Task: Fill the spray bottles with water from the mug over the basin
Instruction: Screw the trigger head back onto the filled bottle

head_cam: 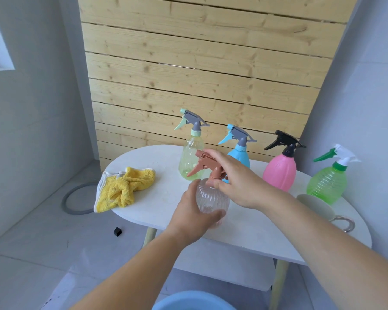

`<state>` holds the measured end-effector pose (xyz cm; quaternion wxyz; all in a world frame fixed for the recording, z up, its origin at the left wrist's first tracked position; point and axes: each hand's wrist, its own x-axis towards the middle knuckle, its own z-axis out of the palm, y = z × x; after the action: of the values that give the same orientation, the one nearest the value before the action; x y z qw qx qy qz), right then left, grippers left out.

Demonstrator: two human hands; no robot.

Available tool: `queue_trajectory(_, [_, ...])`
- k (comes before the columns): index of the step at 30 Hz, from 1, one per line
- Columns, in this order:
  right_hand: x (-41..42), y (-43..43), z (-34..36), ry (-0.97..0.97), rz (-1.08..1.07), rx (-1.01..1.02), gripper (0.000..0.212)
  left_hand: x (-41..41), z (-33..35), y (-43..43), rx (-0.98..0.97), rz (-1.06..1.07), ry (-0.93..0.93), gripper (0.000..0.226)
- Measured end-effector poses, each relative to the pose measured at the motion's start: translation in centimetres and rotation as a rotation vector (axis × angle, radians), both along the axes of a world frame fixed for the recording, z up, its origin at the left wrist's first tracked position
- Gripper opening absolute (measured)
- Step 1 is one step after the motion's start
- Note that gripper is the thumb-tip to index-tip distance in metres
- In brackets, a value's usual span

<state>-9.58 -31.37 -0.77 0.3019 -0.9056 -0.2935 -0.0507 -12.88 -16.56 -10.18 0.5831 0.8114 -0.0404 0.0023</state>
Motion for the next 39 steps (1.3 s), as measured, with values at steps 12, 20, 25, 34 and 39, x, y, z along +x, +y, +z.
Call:
queue_trajectory(12, [-0.12, -0.03, -0.38, 0.044, -0.018, 0.065, 0.072, 0.13, -0.08, 0.05, 0.001, -0.008, 0.007, 0.099])
queue_trajectory(20, [-0.18, -0.12, -0.75, -0.019, -0.055, 0.061, 0.071, 0.11, -0.04, 0.01, -0.001, -0.009, 0.013, 0.098])
queue_trajectory(25, [-0.22, -0.09, -0.75, -0.024, -0.069, 0.065, 0.061, 0.1, -0.05, -0.02, 0.009, -0.003, 0.012, 0.099])
queue_trajectory(34, [-0.47, -0.03, -0.45, 0.03, -0.096, 0.049, 0.047, 0.1, -0.01, -0.11, 0.007, 0.004, 0.013, 0.099])
queue_trajectory(39, [-0.48, -0.22, 0.03, 0.146, -0.063, 0.131, 0.04, 0.06, 0.0, -0.08, 0.004, 0.003, 0.003, 0.099])
